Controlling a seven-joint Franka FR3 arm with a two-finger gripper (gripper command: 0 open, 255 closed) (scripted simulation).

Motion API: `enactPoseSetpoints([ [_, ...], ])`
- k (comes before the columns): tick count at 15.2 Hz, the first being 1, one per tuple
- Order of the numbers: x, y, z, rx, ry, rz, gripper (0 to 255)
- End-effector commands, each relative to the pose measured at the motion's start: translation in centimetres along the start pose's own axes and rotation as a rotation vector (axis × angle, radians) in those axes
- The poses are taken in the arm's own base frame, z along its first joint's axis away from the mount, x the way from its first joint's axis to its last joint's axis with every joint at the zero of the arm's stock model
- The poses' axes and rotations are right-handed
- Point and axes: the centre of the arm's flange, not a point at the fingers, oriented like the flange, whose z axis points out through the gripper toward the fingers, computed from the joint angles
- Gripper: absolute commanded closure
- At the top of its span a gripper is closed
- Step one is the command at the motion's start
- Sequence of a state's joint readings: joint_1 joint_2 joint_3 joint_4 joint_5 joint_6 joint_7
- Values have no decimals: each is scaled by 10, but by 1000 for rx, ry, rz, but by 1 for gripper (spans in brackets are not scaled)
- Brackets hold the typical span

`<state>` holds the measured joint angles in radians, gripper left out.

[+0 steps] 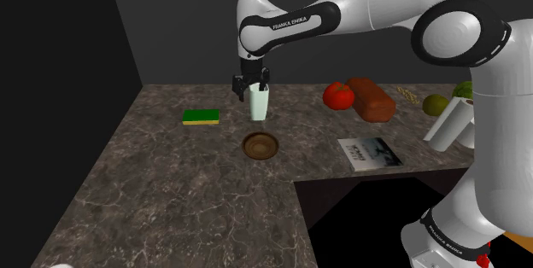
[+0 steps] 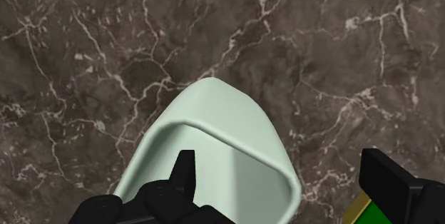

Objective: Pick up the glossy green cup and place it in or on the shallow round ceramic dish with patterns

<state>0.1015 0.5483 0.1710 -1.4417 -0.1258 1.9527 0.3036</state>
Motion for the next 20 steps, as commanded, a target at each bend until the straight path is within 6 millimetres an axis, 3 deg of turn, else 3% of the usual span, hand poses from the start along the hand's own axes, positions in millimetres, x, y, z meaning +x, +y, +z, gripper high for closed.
enactPoseSetpoints([
  [1,0,0,0,0,0,0,0],
  [2,0,0,0,0,0,0,255],
  [11,0,0,0,0,0,0,255],
  [20,-1,2,-47,0,0,0,255],
])
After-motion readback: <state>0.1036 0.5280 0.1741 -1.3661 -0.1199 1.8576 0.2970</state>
